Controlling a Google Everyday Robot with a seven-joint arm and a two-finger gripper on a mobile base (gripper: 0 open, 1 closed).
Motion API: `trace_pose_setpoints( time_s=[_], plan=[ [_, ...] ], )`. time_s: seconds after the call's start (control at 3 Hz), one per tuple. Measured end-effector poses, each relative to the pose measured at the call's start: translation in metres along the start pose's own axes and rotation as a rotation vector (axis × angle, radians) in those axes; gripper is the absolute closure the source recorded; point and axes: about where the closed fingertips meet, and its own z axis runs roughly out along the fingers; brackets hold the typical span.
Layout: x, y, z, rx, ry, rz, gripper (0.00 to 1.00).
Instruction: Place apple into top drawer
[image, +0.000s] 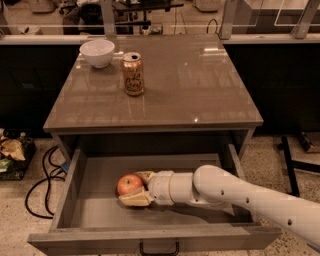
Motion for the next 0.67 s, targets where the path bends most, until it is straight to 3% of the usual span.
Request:
trace_pose_setpoints(
  time_s=[0.67],
  plan=[
    [-0.0006, 0.0022, 0.0021, -0.006, 0.000, -0.001, 0.39]
  ],
)
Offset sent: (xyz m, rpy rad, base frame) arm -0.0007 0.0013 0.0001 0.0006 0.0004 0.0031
